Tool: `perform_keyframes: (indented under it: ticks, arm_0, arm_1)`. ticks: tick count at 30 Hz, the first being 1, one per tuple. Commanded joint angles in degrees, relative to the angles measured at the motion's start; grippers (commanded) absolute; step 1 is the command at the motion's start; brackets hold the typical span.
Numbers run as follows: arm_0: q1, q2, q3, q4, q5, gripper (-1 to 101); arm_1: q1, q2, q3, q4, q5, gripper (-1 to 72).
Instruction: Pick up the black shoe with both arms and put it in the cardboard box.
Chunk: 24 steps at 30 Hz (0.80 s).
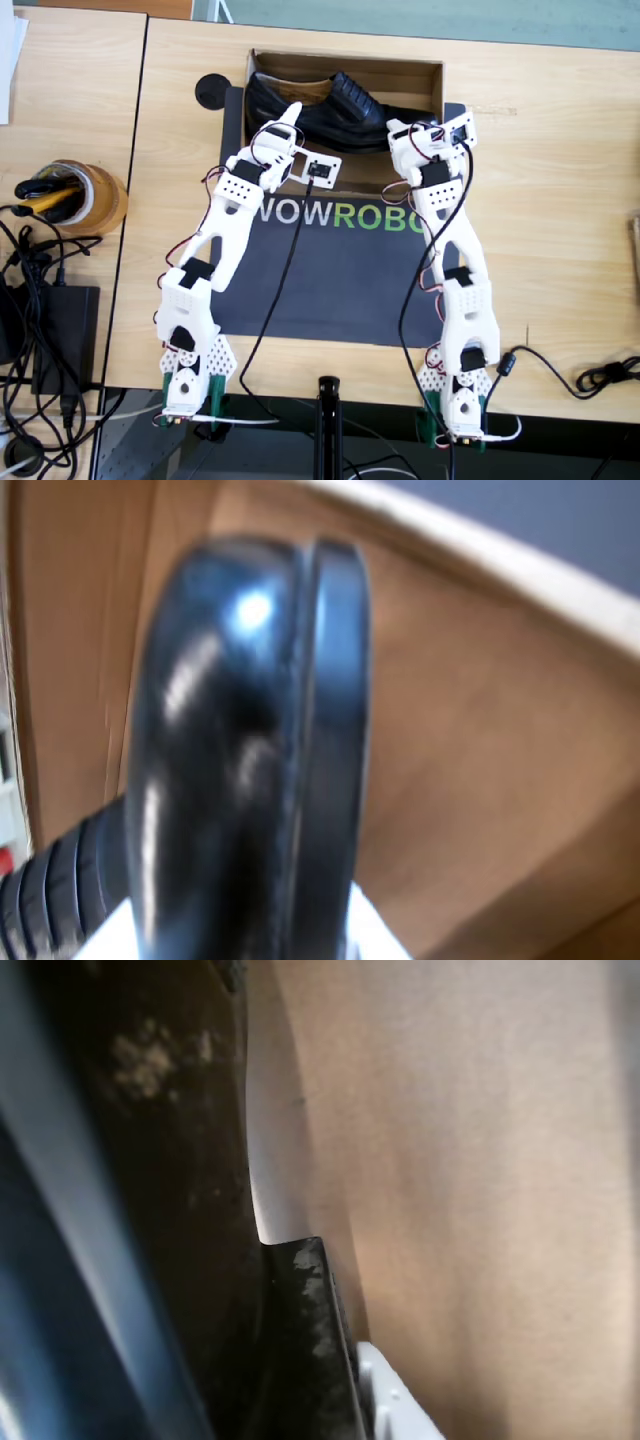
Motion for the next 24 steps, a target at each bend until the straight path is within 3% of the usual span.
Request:
perform_keyframes:
  ticks: [1, 15, 20, 24]
  arm_0:
    - [-9.5, 4.1, -0.4, 5.3, -2.4, 31]
    - [-6.3, 10.7, -0.4, 18.5, -6.2, 43]
    - [-5.4, 13.4, -0.4, 23.2, -7.5, 49]
    - [-5.6, 12.6, -0.4, 23.2, -7.7, 50]
  arm_1:
    - [4.5, -1.5, -11.2, 6.2, 0.3, 23.1]
    - [4.0, 3.6, -12.2, 16.2, 0.5, 24.8]
    - [3.9, 4.9, -12.2, 18.4, 0.4, 35.3]
    - [3.9, 4.5, -12.2, 18.4, 0.5, 36.0]
